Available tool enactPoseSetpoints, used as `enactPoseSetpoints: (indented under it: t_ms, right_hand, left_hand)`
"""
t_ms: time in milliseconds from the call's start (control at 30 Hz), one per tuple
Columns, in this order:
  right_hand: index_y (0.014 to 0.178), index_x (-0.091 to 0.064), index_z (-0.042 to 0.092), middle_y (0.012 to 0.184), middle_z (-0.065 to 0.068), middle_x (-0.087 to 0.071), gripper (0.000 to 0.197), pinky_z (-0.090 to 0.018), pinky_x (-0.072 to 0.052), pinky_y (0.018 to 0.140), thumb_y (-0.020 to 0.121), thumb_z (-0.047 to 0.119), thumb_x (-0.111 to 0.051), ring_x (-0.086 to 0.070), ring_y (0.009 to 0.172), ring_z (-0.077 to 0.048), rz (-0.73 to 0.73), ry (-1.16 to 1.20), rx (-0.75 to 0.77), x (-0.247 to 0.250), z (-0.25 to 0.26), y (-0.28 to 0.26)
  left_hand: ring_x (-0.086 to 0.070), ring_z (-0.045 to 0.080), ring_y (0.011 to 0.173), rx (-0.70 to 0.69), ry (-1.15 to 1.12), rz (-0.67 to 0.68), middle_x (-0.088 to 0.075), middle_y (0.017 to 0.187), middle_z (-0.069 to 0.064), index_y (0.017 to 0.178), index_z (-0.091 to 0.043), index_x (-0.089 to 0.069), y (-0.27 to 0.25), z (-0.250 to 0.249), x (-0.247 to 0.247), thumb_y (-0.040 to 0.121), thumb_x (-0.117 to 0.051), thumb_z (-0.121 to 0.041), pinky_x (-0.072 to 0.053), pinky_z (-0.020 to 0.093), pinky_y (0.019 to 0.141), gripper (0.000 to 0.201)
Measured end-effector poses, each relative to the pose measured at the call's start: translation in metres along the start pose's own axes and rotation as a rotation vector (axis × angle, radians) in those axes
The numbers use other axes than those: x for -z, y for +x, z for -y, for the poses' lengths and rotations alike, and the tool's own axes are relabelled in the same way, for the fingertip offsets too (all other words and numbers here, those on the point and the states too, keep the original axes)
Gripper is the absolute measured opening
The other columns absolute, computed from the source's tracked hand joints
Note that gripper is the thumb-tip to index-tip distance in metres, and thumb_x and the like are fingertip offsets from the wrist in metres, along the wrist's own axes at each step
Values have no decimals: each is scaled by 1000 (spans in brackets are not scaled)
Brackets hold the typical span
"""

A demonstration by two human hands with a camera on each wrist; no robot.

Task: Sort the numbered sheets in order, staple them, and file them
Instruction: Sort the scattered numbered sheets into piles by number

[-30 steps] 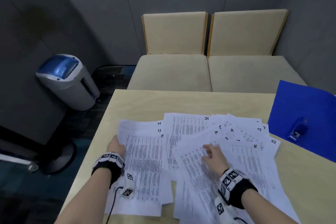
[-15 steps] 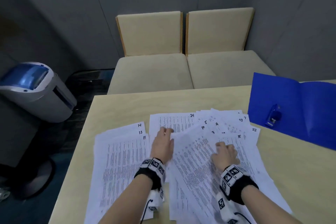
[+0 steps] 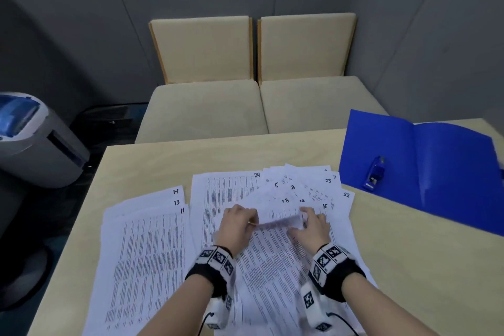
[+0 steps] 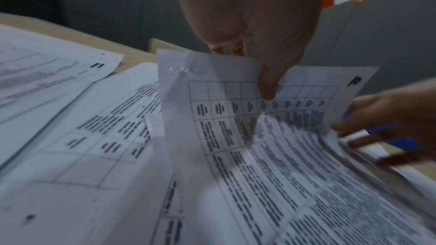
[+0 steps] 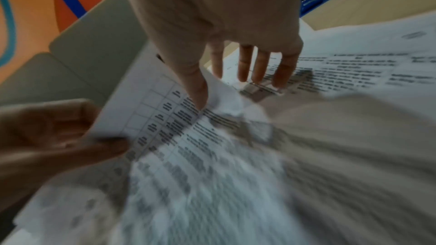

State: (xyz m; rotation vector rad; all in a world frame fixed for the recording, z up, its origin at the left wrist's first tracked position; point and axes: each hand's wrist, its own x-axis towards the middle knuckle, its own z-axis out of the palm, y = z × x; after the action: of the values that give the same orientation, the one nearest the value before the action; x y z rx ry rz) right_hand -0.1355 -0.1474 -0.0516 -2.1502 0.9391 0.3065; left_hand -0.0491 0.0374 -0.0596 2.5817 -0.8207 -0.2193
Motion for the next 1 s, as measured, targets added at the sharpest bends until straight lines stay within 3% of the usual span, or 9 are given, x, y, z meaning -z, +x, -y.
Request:
enactPoseSetpoints:
  t_ms: [100, 333, 467, 533, 600, 733, 833, 900, 1000]
  right_hand:
    - [89, -59, 29, 112, -5, -56, 12, -41, -41, 96, 79, 25, -65, -53, 111, -28, 11, -93, 37, 8, 1, 4]
    - [73, -47, 21, 94, -1, -59, 33, -35, -31, 83, 77, 47, -68, -56, 102, -29, 94, -129, 5, 13, -16, 8]
    - [95, -56, 15, 104, -3, -64, 43, -35, -32, 80, 76, 52, -66, -53, 106, -31, 152, -136, -5, 10, -25, 19]
    - [101, -53, 17, 108, -2, -63, 29, -35, -31, 89, 85, 41, -60, -53, 110, -28, 186, -181, 28, 15, -22, 17]
    - [119, -50, 21, 121, -1, -60, 29, -38, -29, 100, 91, 27, -51, -52, 118, -26, 227, -184, 55, 20, -19, 15]
    - [139, -34, 19, 136, -7, -50, 50, -40, -31, 108, 91, 18, -45, -46, 126, -29, 235, -186, 3, 44, -36, 25]
    - [101, -57, 17, 113, -10, -60, 23, -33, -41, 99, 85, 5, -45, -56, 113, -29, 140, -113, -57, 83, -68, 44]
    - [74, -56, 18, 103, -10, -67, 20, -34, -47, 91, 82, 2, -46, -60, 99, -29, 44, -86, -117, 116, -91, 56]
    - [74, -59, 16, 102, -13, -69, 18, -33, -47, 87, 81, 1, -53, -61, 93, -29, -60, -6, -169, 153, -117, 66]
  left_hand:
    - [-54, 15, 92, -143, 41, 21, -67, 88, -4, 88, -19, -64, -8, -13, -6, 92, -54, -22, -36, 25, 91, 11]
    - [-59, 25, 77, -110, 60, 90, -67, 79, 8, 89, -10, -59, 2, -33, -9, 96, -46, -21, -38, 27, 82, 19]
    - [-56, 24, 84, -40, 69, 96, -64, 88, 9, 92, -12, -60, 14, -35, -11, 98, -41, -33, -45, 33, 86, 29]
    - [-51, 20, 104, 7, 22, 67, -58, 112, 6, 112, -14, -56, 22, -31, -13, 99, -42, -29, -47, 33, 92, 24]
    - [-41, 20, 119, 38, 54, 123, -43, 133, 3, 133, -16, -42, 29, -26, -13, 94, -51, -15, -46, 31, 97, 40]
    - [-40, 23, 119, 80, 207, 225, -39, 134, 6, 135, -17, -35, 35, -27, -16, 88, -59, -21, -47, 36, 95, 53]
    - [-42, 21, 116, 111, 221, 227, -38, 132, 6, 131, -18, -38, 35, -27, -22, 85, -62, -27, -46, 37, 97, 52]
    - [-42, 21, 115, 117, 214, 233, -38, 131, 5, 131, -20, -38, 37, -26, -23, 84, -64, -35, -45, 37, 97, 57]
    - [-42, 21, 114, 115, 252, 245, -40, 128, 4, 131, -21, -38, 37, -28, -26, 84, -62, -44, -44, 36, 96, 58]
